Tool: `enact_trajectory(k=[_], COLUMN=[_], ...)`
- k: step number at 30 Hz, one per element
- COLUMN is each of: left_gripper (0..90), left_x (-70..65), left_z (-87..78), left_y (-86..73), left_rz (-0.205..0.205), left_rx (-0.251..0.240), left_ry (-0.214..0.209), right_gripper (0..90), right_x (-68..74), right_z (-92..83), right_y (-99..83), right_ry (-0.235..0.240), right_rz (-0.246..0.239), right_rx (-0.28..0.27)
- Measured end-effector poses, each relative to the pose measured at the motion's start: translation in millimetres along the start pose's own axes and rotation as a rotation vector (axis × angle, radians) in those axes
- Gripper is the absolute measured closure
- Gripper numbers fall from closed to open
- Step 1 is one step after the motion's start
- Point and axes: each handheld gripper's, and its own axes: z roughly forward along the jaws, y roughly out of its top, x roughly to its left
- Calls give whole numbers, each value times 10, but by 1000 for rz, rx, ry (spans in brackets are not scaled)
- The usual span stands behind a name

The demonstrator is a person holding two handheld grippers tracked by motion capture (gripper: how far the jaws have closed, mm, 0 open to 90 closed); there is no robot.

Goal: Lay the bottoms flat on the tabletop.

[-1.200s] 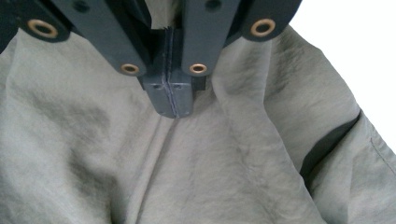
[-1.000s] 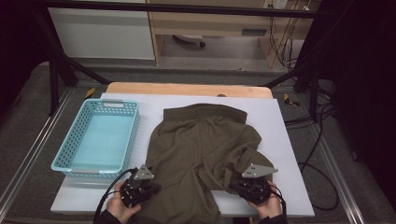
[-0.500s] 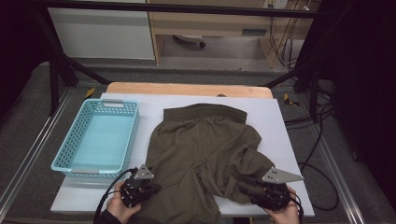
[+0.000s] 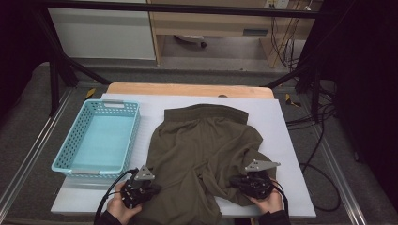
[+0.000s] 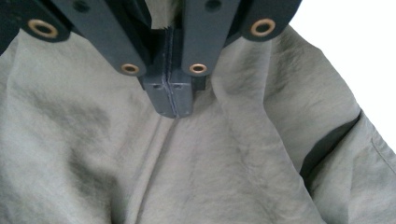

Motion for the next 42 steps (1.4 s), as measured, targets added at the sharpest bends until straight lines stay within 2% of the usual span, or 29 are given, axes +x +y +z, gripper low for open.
enact_trajectory(k=[3, 6, 8, 11, 13, 16, 19, 23, 25, 28, 30, 32, 33, 35, 39, 42], left_gripper=[892, 893, 893, 893, 892, 892, 892, 893, 894, 895, 896, 896, 896, 896, 896, 896], left_x=[0, 2, 0, -2, -1, 3, -4, -6, -12, -6, 10, 29, 35, 34, 31, 40], left_z=[0, 0, 0, 0, 0, -1, 0, -3, -5, -14, -28, -45, -55, -70, -82, -83], left_y=[1, 0, 1, 1, 1, 1, 3, 8, 15, 15, 13, 9, 8, 7, 2, 0], left_rz=[-1, -3, -2, -3, -4, -6, -3, 1, 5, 5, 4, 1, 1, 10, 23, 21], left_rx=[1, 0, 0, 1, 1, 1, 1, 5, 9, 12, 16, 23, 25, 32, 45, 49], left_ry=[0, -2, 0, 1, 1, -2, 2, 3, 6, 5, 9, 10, 10, 18, 26, 28], right_gripper=[869, 867, 860, 814, 748, 641, 560, 529, 512, 564, 742, 864, 886, 893, 894, 892], right_x=[54, 142, 196, 255, 266, 286, 300, 335, 322, 326, 331, 319, 307, 270, 139, 65], right_z=[-132, -215, -228, -216, -227, -263, -258, -166, -60, 145, 246, 276, 262, 177, -111, -313], right_y=[-126, -279, -367, -416, -381, -279, -154, -7, 41, 53, 38, 30, 29, 33, 66, 93], right_ry=[3, 6, 20, 25, 34, 4, 3, -4, -2, 5, -7, -23, -29, -56, -134, -174], right_rz=[5, 3, 7, -13, -6, -54, -71, -100, -93, -104, -112, -105, -91, -82, -54, -48], right_rx=[-5, 26, 53, 64, 52, 6, -32, -62, -47, -4, 25, 62, 63, 41, -50, -78])
